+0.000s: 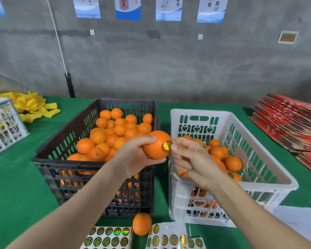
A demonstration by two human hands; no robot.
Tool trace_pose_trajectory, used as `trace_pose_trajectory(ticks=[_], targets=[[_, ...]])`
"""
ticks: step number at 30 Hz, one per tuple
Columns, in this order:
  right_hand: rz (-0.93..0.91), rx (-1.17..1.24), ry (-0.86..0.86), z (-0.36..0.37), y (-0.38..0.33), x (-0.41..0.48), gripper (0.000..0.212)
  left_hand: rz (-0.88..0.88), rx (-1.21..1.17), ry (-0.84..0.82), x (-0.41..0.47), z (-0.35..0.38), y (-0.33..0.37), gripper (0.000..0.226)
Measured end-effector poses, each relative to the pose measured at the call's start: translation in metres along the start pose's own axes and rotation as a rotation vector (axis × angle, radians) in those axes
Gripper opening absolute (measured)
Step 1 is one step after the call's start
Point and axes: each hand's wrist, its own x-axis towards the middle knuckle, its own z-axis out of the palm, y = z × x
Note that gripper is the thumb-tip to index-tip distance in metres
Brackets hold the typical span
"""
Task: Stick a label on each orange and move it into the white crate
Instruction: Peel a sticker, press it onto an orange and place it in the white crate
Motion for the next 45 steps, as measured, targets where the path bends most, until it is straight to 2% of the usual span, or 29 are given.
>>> trace_pose_trajectory(ticks=[4, 7, 12, 15, 19, 21, 26, 30, 31, 33, 35, 38, 40, 41, 43, 45], targets=[[-0.019, -0.044, -0.005, -0.005, -0.010, -0.001, 0.004, 0.049, 0.032, -0.013, 0.002, 0.000, -0.001, 0.063], [-0.032, -0.174, 0.034, -0.005, -0.014, 0.002, 0.020, 0.088, 0.063, -0.001, 0.002, 0.002, -0.002, 0.064], [-0.075, -0.364, 0.094, -0.003, -0.015, 0.001, 0.018, 0.109, 0.099, -0.016, 0.001, 0.007, -0.007, 0.072], [-0.101, -0.391, 0.126, -0.004, -0.013, -0.001, 0.016, 0.106, 0.050, -0.022, 0.002, 0.008, -0.009, 0.063], [-0.131, -0.350, 0.171, -0.006, -0.008, -0.004, 0.014, 0.134, 0.056, -0.027, 0.003, 0.011, -0.014, 0.066], [-0.163, -0.366, 0.196, -0.008, -0.006, -0.005, 0.014, 0.145, 0.048, -0.043, 0.003, 0.013, -0.015, 0.066], [-0.317, -0.607, 0.259, -0.013, -0.003, -0.010, 0.020, 0.161, 0.082, -0.077, 0.002, 0.018, -0.017, 0.071], [-0.411, -0.733, 0.320, -0.014, 0.000, -0.017, 0.020, 0.137, 0.112, -0.092, 0.000, 0.021, -0.017, 0.067], [-0.396, -0.770, 0.329, -0.015, -0.003, -0.018, 0.025, 0.125, 0.128, -0.093, -0.001, 0.021, -0.017, 0.067], [-0.280, -0.814, 0.337, -0.020, -0.010, -0.018, 0.056, 0.100, 0.146, -0.106, -0.002, 0.021, -0.017, 0.067], [-0.128, -0.777, 0.298, -0.027, -0.019, -0.018, 0.076, 0.069, 0.146, -0.130, -0.002, 0.020, -0.017, 0.064], [-0.041, -0.676, 0.054, -0.033, -0.024, -0.020, 0.068, 0.012, 0.156, -0.186, 0.001, 0.022, -0.019, 0.057], [-0.059, -0.768, -0.086, -0.038, -0.029, -0.015, 0.063, 0.006, 0.183, -0.184, 0.006, 0.029, -0.019, 0.050], [-0.078, -0.809, -0.090, -0.042, -0.032, -0.009, 0.062, 0.021, 0.189, -0.172, 0.010, 0.035, -0.019, 0.046], [-0.123, -0.794, 0.042, -0.057, -0.041, 0.009, 0.060, 0.079, 0.180, -0.117, 0.017, 0.049, -0.017, 0.039], [-0.177, -0.800, 0.255, -0.083, -0.048, 0.033, 0.059, 0.168, 0.232, 0.037, 0.023, 0.055, -0.014, 0.037]])
